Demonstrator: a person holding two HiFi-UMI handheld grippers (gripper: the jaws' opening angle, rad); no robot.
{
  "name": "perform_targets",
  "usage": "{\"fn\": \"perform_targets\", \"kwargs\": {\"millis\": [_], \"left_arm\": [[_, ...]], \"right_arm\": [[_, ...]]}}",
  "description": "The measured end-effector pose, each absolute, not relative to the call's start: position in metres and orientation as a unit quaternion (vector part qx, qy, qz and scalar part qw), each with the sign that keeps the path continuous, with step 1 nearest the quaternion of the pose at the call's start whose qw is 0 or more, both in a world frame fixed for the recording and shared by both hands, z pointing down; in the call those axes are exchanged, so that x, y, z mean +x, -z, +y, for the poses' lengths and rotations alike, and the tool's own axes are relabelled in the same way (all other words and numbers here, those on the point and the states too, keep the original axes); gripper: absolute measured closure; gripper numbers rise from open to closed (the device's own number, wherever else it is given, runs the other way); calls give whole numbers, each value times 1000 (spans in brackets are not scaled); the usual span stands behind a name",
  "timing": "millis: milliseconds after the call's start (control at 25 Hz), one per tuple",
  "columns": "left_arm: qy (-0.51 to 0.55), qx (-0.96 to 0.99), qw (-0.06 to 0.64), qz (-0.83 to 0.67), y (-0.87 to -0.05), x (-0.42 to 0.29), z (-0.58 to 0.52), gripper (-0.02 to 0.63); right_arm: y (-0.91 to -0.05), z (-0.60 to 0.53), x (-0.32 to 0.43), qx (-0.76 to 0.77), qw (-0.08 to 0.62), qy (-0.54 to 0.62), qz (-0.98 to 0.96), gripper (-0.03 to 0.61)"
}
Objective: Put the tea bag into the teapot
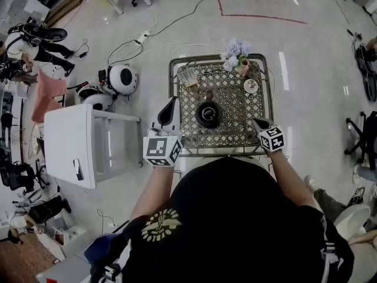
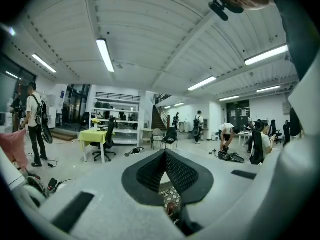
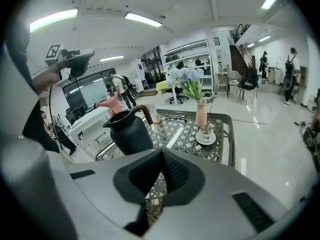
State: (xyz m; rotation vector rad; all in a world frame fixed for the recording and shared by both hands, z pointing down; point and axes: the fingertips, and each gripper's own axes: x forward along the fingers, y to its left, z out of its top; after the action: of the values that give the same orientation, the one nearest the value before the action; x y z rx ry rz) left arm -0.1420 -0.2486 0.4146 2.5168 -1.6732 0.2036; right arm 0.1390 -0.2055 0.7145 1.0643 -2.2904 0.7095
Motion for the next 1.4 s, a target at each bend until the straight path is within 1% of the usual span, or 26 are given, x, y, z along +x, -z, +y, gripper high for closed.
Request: {"fn": "perform_targets", "kwargs": {"millis": [320, 480, 720, 1040, 1240, 1400], "left_arm": [[-49, 843, 28, -534, -403, -133, -257, 618], [-50, 856, 30, -513, -403, -126, -259, 618], [-46, 868, 25, -494, -402, -125, -255, 618], [-46, 865, 44, -498, -401, -160, -248, 618], [-75, 867, 68, -488, -419, -170, -243, 618], [-77, 860, 67, -500, -421, -186, -241, 618]], "right_arm": [[-666, -200, 132, 417, 205, -237, -853, 569], [-634, -198, 126, 434, 162, -243, -852, 569], [-603, -194, 108, 444, 125, -236, -855, 569], [-572, -197, 69, 434, 117, -213, -867, 569], [-571, -208, 48, 419, 121, -208, -876, 569], [-576, -220, 26, 399, 123, -206, -885, 569]]}}
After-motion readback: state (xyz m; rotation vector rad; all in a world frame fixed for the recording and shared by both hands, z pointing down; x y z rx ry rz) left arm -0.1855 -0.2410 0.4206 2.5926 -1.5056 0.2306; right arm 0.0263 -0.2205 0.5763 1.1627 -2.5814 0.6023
